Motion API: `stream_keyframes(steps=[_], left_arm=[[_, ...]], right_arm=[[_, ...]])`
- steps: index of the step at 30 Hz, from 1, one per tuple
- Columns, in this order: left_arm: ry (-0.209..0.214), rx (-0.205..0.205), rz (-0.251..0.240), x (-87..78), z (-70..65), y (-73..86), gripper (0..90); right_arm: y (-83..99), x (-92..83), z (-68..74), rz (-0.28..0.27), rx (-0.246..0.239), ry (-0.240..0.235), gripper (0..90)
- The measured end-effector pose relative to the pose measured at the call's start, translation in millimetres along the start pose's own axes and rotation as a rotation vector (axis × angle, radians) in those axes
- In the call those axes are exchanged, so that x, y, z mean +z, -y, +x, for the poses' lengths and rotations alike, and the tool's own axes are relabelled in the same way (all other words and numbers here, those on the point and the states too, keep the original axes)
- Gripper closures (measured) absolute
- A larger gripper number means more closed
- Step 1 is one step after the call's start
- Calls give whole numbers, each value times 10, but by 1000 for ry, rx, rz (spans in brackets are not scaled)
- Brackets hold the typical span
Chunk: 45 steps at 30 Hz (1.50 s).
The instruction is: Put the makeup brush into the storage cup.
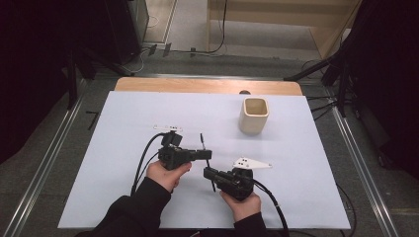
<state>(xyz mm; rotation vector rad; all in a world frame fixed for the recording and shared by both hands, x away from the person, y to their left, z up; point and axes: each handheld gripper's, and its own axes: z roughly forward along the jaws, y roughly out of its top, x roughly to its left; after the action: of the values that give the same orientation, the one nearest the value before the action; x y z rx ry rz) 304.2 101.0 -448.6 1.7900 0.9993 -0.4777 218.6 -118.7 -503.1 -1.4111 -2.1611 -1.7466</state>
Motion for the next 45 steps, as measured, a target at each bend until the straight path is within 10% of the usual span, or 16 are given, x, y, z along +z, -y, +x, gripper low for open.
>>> stream_keyframes(steps=[6, 11, 18, 34, 45], left_arm=[[20, -8, 2, -14, 8, 7, 858], [3, 3, 17, -23, 23, 8, 857], [-39, 28, 30, -55, 46, -14, 856], [-44, 43, 96, -141, 148, -47, 856], [-61, 87, 140, -126, 148, -50, 855]], right_arm=[[-5, -8, 16, 13, -12, -1, 820], [-34, 15, 43, 42, -54, 39, 487], [-85, 42, 7, 77, -31, 30, 315], [-270, 175, 53, 214, -98, 17, 272], [-369, 77, -73, 277, -141, -85, 264]])
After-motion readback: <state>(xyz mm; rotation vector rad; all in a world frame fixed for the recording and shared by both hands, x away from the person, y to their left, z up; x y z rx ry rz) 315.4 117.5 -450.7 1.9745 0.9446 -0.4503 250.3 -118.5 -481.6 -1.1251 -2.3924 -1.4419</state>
